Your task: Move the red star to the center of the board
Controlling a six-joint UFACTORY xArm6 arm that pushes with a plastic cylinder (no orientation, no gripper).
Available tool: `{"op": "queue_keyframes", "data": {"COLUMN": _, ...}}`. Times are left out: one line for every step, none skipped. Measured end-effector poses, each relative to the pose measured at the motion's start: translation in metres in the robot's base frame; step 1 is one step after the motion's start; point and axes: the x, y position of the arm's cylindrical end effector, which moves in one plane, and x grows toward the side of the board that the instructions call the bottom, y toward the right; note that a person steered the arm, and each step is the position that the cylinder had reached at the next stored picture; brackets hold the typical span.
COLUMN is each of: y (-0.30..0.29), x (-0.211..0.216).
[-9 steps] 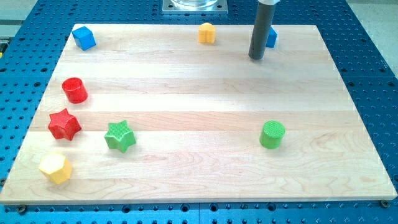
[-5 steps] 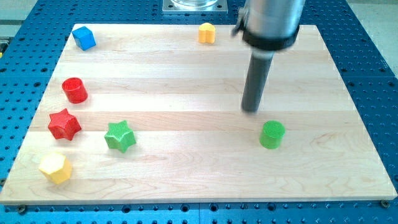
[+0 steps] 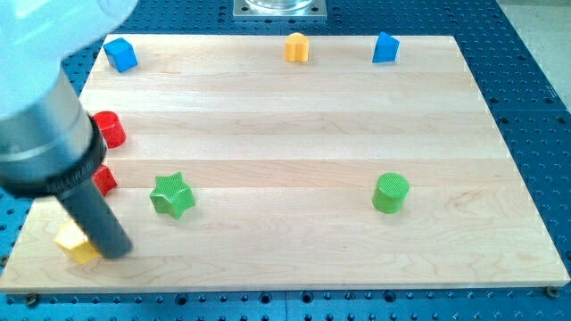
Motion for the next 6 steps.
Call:
{"op": "queue_keyframes", "data": {"y": 0.007, "x": 0.038}}
{"op": "queue_keyframes", "data": {"y": -0.066, "x": 0.042}}
{"op": "queue_keyframes", "data": {"y": -0.092, "x": -0.015}}
{"op": "queue_keyframes", "data": {"y": -0.086, "x": -0.054}}
{"op": "queue_keyframes", "data": {"y": -0.005, "x": -0.097}}
{"op": "queue_keyframes", "data": {"y": -0.031, "x": -0.119}}
